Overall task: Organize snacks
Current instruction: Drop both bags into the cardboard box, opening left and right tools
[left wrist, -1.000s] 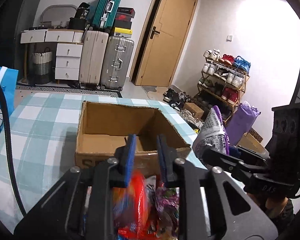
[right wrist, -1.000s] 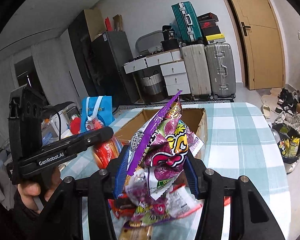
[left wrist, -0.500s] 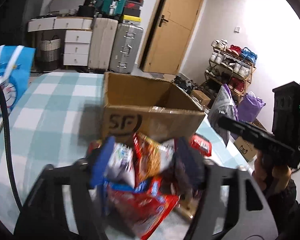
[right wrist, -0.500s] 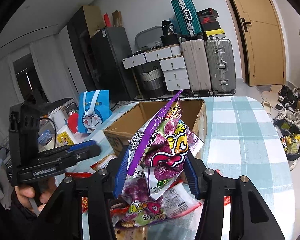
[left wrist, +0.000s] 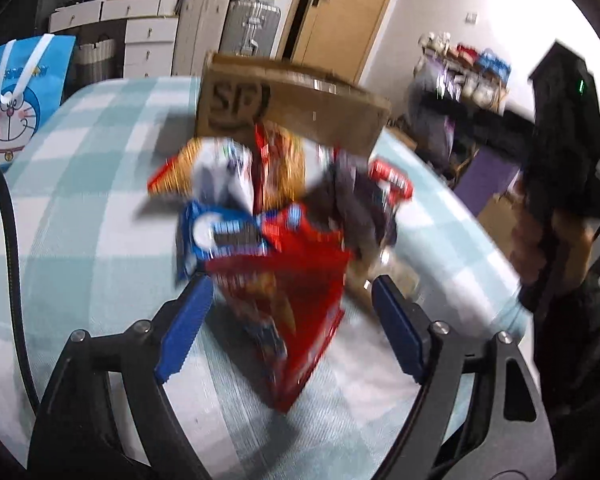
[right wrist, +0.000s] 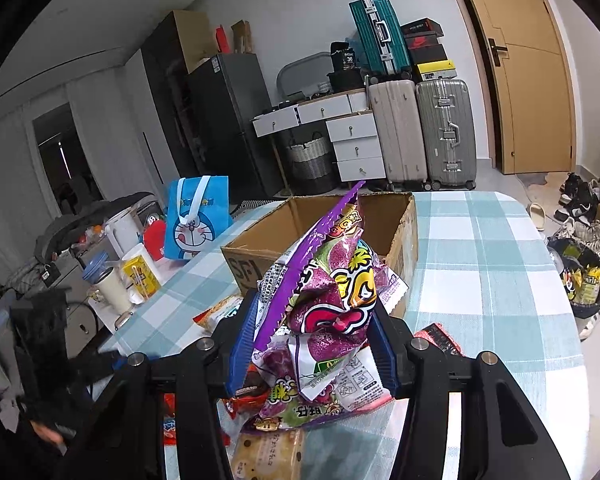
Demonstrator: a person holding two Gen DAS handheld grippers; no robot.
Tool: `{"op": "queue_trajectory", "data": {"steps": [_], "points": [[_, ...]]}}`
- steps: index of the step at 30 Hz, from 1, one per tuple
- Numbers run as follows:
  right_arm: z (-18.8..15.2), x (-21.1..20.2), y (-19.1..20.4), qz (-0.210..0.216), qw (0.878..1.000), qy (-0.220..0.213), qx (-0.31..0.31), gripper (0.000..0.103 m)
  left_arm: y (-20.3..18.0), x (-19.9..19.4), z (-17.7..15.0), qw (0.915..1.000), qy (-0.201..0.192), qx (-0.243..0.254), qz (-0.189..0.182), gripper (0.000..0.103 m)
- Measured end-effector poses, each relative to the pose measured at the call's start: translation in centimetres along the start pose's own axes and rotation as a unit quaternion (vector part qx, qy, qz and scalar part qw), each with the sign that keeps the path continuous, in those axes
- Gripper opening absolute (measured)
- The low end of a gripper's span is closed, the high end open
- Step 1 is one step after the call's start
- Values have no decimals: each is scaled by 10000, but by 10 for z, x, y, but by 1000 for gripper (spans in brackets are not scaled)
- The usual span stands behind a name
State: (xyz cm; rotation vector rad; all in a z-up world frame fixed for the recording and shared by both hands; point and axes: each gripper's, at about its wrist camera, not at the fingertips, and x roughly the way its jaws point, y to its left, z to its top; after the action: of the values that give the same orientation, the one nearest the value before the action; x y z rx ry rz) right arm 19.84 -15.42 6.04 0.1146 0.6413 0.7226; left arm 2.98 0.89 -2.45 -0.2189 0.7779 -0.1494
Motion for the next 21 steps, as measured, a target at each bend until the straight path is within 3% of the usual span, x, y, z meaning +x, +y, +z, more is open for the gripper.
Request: {"op": "queue_trajectory", "data": {"steps": [2, 3, 6, 9, 15, 21], "points": [[-1, -1, 1, 9, 10000, 5, 16, 52, -3, 10, -6, 9997, 197, -31, 129, 73], [-2, -2, 1, 17, 10000, 4, 21, 52, -2, 15, -9, 9994, 297, -94, 157, 61], [-3, -3, 1, 32, 10000, 12, 24, 52, -3, 20, -10, 9994, 286, -138, 120, 38], [-4, -5, 2, 52, 10000, -2, 10, 52, -5, 15, -10, 9998, 155, -125, 12, 33], [-5, -6, 3, 43, 10000, 9, -1, 52, -13, -6, 6, 9996, -203, -75, -185, 33], [0, -1, 2, 23, 10000, 41, -43, 52, -16, -22, 51, 9971, -714, -66, -263, 33]]}}
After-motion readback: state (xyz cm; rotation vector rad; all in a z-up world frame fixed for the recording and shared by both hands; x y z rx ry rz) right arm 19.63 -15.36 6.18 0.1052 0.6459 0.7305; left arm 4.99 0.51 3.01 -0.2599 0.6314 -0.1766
